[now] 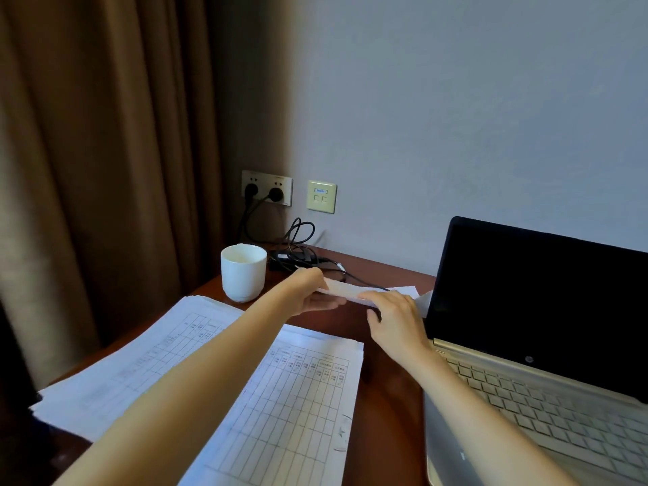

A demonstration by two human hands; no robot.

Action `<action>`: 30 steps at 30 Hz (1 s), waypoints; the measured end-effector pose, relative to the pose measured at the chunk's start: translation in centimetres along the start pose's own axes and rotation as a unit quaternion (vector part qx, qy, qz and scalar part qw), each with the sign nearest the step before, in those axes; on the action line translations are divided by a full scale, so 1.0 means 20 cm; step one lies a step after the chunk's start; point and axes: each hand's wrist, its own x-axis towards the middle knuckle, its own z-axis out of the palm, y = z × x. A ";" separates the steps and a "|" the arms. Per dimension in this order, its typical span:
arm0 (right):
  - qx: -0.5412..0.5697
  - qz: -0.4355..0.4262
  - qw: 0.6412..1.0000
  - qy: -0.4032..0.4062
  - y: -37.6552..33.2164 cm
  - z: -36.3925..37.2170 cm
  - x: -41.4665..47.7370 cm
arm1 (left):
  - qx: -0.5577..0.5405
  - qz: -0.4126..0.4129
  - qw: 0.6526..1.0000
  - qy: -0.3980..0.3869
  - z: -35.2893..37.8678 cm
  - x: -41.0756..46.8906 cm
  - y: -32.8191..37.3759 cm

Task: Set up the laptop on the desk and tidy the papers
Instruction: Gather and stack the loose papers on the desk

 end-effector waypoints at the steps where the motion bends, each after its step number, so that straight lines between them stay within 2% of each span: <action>1: -0.021 -0.011 1.000 0.007 -0.01 -0.01 -0.01 | 0.007 0.007 1.000 -0.001 -0.02 -0.03 0.01; 6: -0.154 -0.066 0.984 0.060 -0.04 -0.06 -0.06 | 0.001 0.011 1.000 0.012 -0.18 -0.20 0.07; 11: -0.205 -0.058 0.974 0.077 -0.07 -0.12 -0.12 | 0.031 0.007 0.999 0.036 -0.36 -0.37 0.07; 14: -0.193 -0.067 0.976 0.070 -0.11 -0.15 -0.15 | 0.078 -0.002 0.996 0.044 -0.46 -0.47 0.04; 18: -0.176 -0.134 0.973 0.070 -0.21 -0.18 -0.18 | 0.146 -0.031 0.986 0.075 -0.57 -0.57 -0.01; 22: -0.144 -0.207 0.961 0.115 -0.31 -0.17 -0.22 | 0.157 -0.068 0.981 0.095 -0.70 -0.62 -0.08; 26: -0.101 -0.305 0.931 0.173 -0.42 -0.17 -0.29 | 0.177 -0.071 0.962 0.193 -0.80 -0.64 -0.15; 30: -0.058 -0.355 0.914 0.189 -0.57 -0.16 -0.37 | 0.245 -0.053 0.923 0.291 -0.87 -0.62 -0.19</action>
